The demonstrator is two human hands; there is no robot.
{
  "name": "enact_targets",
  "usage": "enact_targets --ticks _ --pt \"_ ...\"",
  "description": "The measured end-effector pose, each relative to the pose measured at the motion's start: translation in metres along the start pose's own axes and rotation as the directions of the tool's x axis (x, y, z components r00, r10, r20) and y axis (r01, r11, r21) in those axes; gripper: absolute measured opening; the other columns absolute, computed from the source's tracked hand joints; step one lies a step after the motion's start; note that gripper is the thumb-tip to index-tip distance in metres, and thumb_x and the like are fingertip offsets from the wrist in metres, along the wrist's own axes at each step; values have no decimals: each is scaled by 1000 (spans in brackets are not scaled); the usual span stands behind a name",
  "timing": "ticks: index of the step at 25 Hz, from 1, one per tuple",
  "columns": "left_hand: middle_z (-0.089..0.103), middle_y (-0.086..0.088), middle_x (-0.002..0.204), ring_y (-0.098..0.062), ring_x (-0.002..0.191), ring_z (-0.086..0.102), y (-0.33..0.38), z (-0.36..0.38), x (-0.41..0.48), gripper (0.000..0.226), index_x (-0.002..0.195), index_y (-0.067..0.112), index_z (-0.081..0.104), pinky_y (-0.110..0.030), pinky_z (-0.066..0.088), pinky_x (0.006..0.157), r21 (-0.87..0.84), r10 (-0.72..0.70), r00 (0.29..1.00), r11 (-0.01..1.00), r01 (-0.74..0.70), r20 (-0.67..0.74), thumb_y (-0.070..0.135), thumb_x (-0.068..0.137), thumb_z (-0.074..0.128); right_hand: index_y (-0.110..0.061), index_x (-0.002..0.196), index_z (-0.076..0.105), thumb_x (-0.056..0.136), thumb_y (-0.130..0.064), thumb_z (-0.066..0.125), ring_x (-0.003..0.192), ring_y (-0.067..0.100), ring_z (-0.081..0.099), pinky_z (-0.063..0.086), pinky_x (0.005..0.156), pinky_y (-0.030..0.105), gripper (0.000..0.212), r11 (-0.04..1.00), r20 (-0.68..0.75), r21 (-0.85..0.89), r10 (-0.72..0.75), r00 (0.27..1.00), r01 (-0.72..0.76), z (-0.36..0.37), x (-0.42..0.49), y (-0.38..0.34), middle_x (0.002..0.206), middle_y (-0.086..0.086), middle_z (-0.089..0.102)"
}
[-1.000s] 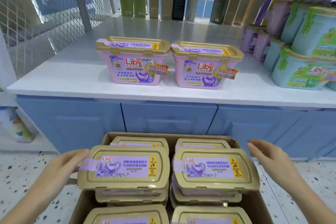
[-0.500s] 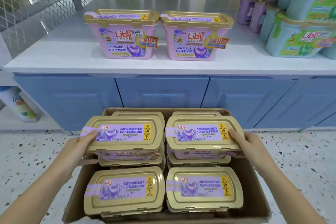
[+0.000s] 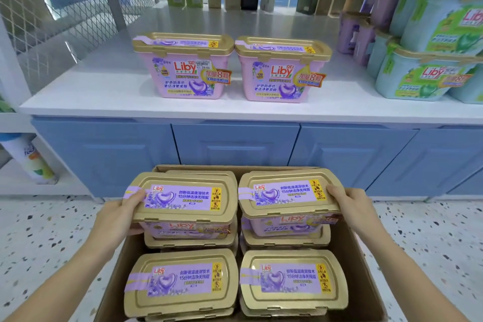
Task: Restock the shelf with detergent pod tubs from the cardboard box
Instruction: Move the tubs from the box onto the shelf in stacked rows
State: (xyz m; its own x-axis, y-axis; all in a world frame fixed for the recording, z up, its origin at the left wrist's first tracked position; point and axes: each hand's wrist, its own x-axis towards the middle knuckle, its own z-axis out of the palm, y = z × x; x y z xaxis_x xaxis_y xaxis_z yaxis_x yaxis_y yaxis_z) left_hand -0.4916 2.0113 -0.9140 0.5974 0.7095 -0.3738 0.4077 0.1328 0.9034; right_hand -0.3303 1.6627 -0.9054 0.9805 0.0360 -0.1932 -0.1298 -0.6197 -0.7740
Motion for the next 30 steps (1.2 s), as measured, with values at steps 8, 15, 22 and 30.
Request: enact_targets --ticks 8,15,22,30 --pt "64 -5 42 -27 52 65 91 -18 11 31 77 -3 63 -32 57 46 -11 109 993 994 -109 -37 27 85 60 5 69 62 63 -55 53 84 46 64 51 84 57 61 988 -99 126 -73 992 85 -51 40 -88 85 33 68" --pt "62 1 39 -18 34 61 232 -30 10 21 73 14 58 -35 55 41 -89 344 939 936 -342 10 30 87 55 -10 62 54 84 -27 56 26 10 53 51 44 28 28 933 -211 220 -238 948 284 -114 61 -209 38 1 57" --pt "57 -3 33 -18 31 59 320 -21 17 25 74 11 55 -30 50 31 -30 436 900 900 -436 17 30 89 50 -9 84 60 81 -33 56 46 26 62 55 57 38 24 918 -232 250 -253 939 309 -130 94 -272 68 12 63" --pt "61 -18 71 -32 62 61 331 4 53 25 92 6 56 -41 56 56 31 393 920 919 -392 -12 31 88 53 -11 71 56 81 -37 55 63 33 63 57 74 50 28 945 -223 207 -207 952 254 -116 127 -283 78 18 64"
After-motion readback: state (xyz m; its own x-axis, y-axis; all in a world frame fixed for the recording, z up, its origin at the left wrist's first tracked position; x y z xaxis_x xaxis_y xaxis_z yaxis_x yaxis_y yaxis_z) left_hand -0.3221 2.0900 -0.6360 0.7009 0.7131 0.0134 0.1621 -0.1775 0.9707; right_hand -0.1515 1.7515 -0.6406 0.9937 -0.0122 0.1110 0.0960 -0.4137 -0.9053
